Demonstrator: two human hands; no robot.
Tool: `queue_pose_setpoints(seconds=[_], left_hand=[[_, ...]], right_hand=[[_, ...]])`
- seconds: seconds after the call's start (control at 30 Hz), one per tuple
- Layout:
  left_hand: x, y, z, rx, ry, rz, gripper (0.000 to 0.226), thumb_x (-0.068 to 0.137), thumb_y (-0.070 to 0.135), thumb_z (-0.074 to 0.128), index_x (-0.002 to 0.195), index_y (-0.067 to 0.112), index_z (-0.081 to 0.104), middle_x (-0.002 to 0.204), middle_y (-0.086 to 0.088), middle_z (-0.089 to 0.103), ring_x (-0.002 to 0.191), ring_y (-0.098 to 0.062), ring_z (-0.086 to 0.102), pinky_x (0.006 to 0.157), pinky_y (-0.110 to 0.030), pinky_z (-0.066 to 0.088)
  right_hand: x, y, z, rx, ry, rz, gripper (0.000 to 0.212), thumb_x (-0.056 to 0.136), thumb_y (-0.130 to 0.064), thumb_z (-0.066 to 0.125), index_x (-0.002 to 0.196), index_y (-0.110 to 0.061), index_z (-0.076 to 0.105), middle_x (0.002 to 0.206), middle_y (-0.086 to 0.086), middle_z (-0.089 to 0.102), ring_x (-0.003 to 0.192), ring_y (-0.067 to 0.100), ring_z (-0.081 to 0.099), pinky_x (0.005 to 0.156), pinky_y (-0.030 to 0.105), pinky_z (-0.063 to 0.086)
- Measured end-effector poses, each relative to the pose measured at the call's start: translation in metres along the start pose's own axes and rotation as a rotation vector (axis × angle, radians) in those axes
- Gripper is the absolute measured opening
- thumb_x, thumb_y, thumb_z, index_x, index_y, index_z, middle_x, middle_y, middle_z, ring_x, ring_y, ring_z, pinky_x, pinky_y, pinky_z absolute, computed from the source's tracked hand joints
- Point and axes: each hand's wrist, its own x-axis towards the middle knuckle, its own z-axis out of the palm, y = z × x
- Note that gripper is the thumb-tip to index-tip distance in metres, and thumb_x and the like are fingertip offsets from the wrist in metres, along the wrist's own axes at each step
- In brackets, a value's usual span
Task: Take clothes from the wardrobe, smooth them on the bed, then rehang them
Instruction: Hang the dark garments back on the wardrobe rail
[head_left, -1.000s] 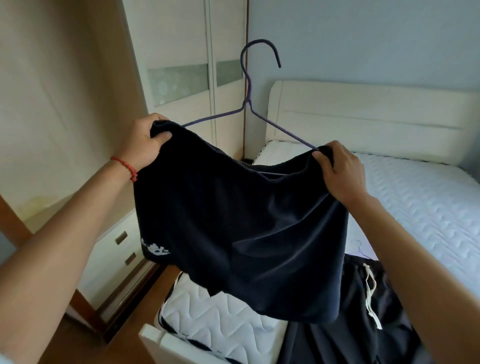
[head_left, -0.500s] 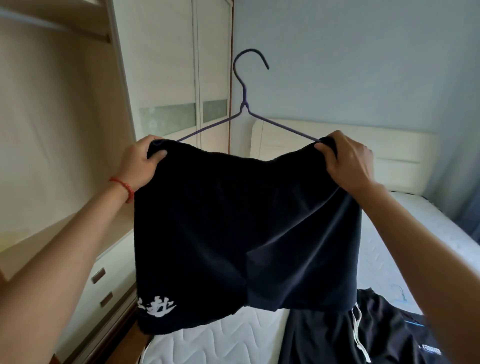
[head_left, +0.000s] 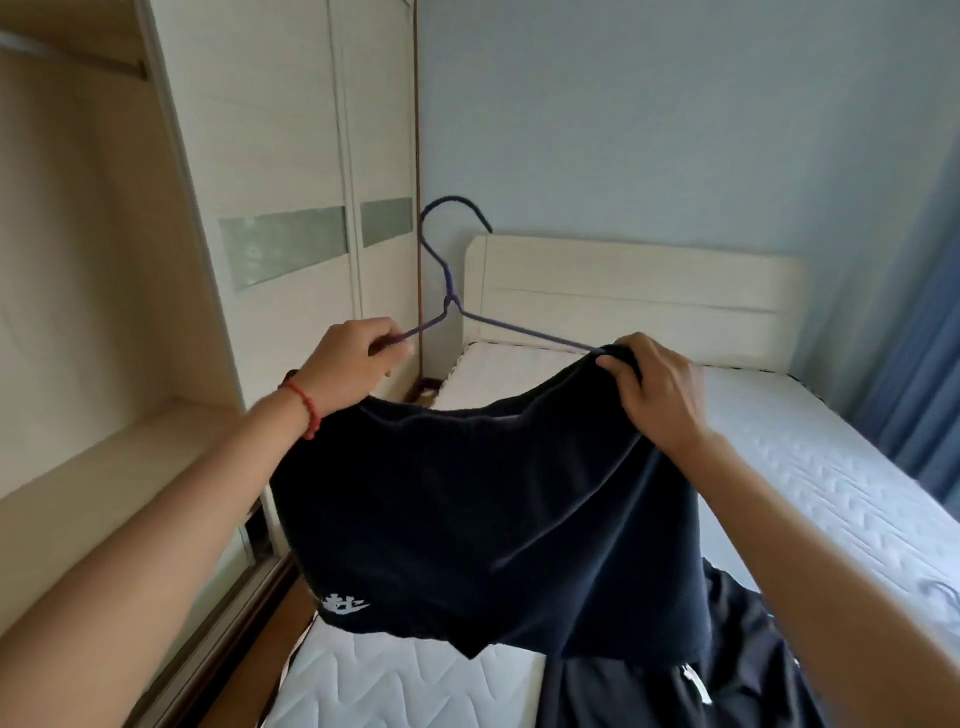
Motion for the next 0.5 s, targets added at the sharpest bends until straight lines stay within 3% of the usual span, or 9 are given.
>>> queue_pose_setpoints(seconds=[0.13,0.23,0.3,0.43,0.5], left_hand=[[-0.004,-0.017,0.053,-0.152,-0.113,-0.167,0.022,0.084,0.014,0.063,0.063,0.021,0.064,0.040,0.011,0.052,0.042,0.000,0.046,0.053,-0.014,0.038],[-0.011,-0.028,0.105,-0.165,-0.223,-0.229,0.021,0.082,0.014,0.066,0.063,0.023,0.064,0.049,0.005,0.053,0.047,-0.006,0.045,0.054,-0.019,0.038],[-0.014,-0.033,0.141,-0.171,-0.281,-0.255,0.021,0.081,0.013,0.066,0.062,0.022,0.064,0.049,0.004,0.050,0.042,-0.002,0.043,0.047,-0.012,0.036],[-0.009,-0.050,0.210,-0.185,-0.260,-0.367,0.028,0.079,0.009,0.068,0.055,0.023,0.062,0.047,0.004,0.052,0.051,-0.014,0.046,0.053,-0.020,0.039],[-0.001,-0.061,0.239,-0.184,-0.192,-0.455,0.029,0.077,0.010,0.069,0.051,0.022,0.062,0.038,0.010,0.053,0.050,-0.013,0.048,0.053,-0.021,0.039]], right_hand=[[-0.049,0.034,0.023,0.062,-0.253,0.205,0.026,0.091,-0.034,0.052,0.093,-0.010,0.061,0.090,0.005,0.068,0.078,0.026,0.061,0.067,0.025,0.037],[-0.088,0.068,0.040,0.051,-0.457,0.356,0.028,0.092,-0.038,0.049,0.097,-0.013,0.061,0.096,0.004,0.065,0.088,0.025,0.059,0.079,0.030,0.041],[-0.111,0.094,0.050,0.026,-0.589,0.454,0.029,0.091,-0.040,0.050,0.102,-0.016,0.061,0.101,0.004,0.064,0.096,0.024,0.057,0.087,0.034,0.041],[-0.142,0.162,0.062,0.169,-0.614,0.775,0.020,0.090,-0.027,0.055,0.100,-0.013,0.064,0.103,0.006,0.067,0.099,0.025,0.060,0.084,0.030,0.043],[-0.152,0.205,0.069,0.174,-0.646,0.910,0.019,0.089,-0.022,0.052,0.094,-0.009,0.064,0.100,0.010,0.068,0.094,0.028,0.061,0.079,0.030,0.042]])
